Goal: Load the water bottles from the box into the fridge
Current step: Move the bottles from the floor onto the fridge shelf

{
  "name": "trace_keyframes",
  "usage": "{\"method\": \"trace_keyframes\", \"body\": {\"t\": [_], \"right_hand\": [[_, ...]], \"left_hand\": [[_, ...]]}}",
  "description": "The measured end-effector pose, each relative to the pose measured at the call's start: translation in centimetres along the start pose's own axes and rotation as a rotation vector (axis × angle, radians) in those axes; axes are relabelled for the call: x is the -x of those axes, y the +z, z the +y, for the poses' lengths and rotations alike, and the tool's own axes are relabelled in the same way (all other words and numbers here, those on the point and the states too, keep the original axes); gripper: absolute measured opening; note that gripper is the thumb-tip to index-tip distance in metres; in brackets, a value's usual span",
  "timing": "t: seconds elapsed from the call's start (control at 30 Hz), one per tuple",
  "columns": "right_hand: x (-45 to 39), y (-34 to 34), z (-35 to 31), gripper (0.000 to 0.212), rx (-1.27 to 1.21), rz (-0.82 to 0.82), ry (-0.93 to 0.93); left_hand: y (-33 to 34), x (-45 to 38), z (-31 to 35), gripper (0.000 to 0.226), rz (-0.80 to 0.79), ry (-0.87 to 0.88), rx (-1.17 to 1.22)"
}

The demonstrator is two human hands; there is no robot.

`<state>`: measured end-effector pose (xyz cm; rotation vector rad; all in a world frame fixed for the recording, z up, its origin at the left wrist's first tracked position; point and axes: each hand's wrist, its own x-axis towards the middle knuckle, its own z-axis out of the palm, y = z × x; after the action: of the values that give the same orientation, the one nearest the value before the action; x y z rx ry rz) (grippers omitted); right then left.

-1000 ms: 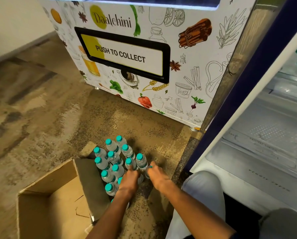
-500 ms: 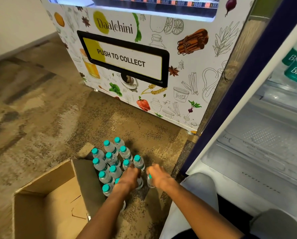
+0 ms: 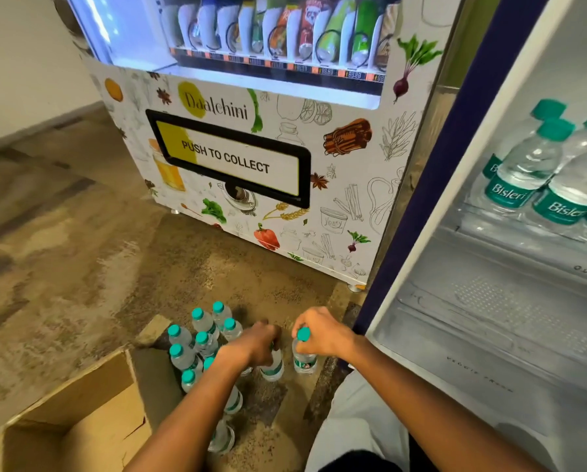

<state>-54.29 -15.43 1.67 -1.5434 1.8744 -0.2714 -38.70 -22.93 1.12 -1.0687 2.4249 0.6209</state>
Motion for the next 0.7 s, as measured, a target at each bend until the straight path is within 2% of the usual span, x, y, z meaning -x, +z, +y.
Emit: {"method": "trace_keyframes", "body": {"t": [0.13,0.3,0.5,0.7], "right_hand": [[1.0,-2.1,-0.7,0.031,0.018,0.020,0.004],[2.8,-5.6,-1.2,0.032,0.052,0.095,-0.097],[5.8,-8.2,-1.5,0.020,-0.056,0.150,-0.179],[9.8,-10.8,-1.3,0.028,-0.122,0.245,-0.201]], "left_hand": [[-2.8,0.5,2.1,0.030,-0.026,0.054,0.013],[-6.0,1.3,4.3,0.029,-0.044,0.125,-0.003],[-9.1,4.4,7.1,0.031,-0.099,0.177,-0.063],[-11.8,8.0,9.7,0.026,-0.131,0.330,-0.103]]}}
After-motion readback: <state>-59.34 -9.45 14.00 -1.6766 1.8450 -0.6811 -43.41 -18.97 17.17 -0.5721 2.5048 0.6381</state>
